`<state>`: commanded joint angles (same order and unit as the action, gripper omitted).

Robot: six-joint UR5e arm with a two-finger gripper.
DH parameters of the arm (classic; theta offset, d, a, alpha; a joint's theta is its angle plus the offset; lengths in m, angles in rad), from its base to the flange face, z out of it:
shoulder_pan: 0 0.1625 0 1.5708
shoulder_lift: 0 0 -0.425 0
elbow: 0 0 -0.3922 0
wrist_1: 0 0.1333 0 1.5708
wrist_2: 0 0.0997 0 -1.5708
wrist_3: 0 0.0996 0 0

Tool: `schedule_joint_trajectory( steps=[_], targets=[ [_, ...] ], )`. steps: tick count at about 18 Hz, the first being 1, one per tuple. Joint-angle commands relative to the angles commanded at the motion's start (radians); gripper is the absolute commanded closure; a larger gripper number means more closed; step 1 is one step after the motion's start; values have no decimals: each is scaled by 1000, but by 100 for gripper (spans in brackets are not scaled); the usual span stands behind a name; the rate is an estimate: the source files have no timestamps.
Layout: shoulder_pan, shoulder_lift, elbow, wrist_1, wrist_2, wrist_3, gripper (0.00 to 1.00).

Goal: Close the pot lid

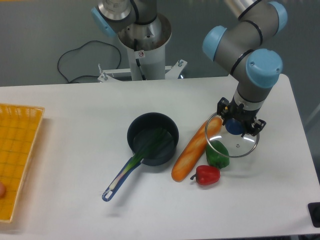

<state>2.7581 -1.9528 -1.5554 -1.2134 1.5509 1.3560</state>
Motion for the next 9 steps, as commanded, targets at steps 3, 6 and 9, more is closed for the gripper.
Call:
schedule_joint_trajectory(
  steps=[3,6,9],
  targets=[
    [0,3,-2,-2,2,-2,52],
    [-2,17,-9,-8,0,-3,52],
    [-12,60,-32,-18,-2,-50,52]
  ],
)
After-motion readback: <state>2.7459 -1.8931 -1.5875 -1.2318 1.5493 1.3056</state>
